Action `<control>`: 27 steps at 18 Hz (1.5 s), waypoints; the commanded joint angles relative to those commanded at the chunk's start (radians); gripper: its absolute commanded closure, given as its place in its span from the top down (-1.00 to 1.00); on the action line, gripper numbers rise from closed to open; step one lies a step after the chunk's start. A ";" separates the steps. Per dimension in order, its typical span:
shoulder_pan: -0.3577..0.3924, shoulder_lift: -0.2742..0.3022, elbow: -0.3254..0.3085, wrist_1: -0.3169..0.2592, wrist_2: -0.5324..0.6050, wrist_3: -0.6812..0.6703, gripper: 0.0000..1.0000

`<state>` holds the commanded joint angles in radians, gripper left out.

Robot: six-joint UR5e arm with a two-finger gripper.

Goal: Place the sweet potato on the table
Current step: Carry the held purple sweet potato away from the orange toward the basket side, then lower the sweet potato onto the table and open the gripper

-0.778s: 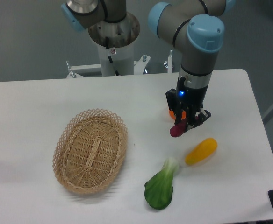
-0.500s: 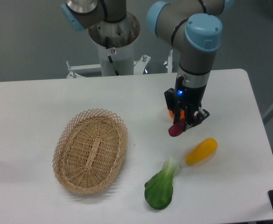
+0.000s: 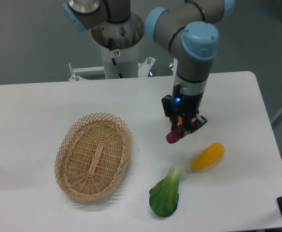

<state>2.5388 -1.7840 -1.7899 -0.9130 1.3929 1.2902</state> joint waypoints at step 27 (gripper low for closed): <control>-0.080 -0.057 -0.181 0.056 0.195 0.169 -0.15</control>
<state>2.4590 -1.8408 -1.9712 -0.8575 1.5877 1.4588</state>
